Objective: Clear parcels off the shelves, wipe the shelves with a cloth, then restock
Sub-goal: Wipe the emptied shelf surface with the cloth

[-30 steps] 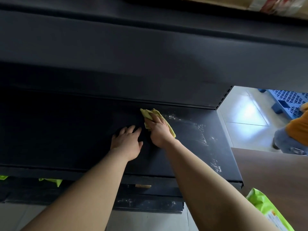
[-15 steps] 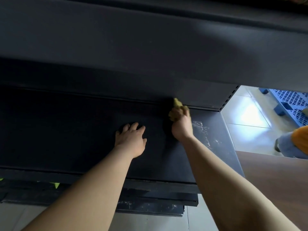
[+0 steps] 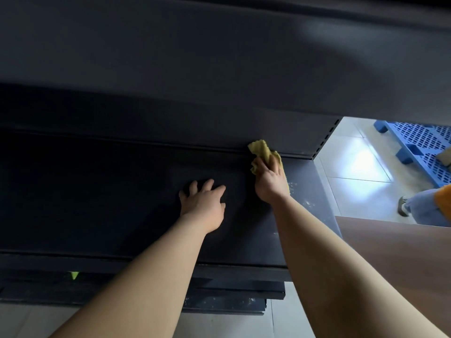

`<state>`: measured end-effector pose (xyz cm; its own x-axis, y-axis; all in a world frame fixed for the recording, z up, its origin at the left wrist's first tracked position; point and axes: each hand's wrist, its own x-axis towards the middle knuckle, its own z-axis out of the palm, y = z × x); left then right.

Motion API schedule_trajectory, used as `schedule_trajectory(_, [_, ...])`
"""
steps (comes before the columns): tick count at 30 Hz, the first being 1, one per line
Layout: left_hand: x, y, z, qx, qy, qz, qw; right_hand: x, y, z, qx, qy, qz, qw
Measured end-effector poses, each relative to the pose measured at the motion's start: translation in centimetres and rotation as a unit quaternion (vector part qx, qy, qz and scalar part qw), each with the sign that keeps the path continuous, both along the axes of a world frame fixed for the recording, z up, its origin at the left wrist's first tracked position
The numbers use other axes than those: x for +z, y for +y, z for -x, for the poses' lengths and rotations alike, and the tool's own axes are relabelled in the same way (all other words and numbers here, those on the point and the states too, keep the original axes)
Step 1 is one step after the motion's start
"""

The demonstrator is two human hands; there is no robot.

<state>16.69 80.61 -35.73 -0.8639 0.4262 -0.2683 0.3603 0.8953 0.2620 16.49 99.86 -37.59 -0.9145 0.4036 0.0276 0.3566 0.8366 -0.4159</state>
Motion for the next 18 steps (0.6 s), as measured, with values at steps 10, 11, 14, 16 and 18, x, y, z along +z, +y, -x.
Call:
schedule_trajectory(10, [-0.2, 1.1, -0.8, -0.004, -0.018, 0.030, 0.999, 1.6, 2.0, -4.8, -0.138, 0.139, 0.117, 0.974])
schedule_trajectory(11, [-0.1, 1.1, -1.2, -0.003, -0.015, 0.029, 0.999, 1.6, 0.3, -5.4, -0.105, 0.162, 0.124, 0.973])
schedule_trajectory(14, [-0.2, 1.1, -2.5, -0.002, -0.003, 0.023, 1.000, 0.3, -4.2, -7.1, 0.016, 0.102, 0.065, 0.993])
schedule_trajectory(16, [-0.1, 1.0, -3.5, 0.001, 0.004, 0.019, 1.000, -0.6, -4.3, -8.2, 0.026, 0.046, 0.025, 0.998])
schedule_trajectory(18, [-0.1, 0.8, -4.3, 0.000, 0.012, 0.012, 1.000, -0.7, -2.5, -9.0, 0.013, 0.010, 0.002, 1.000])
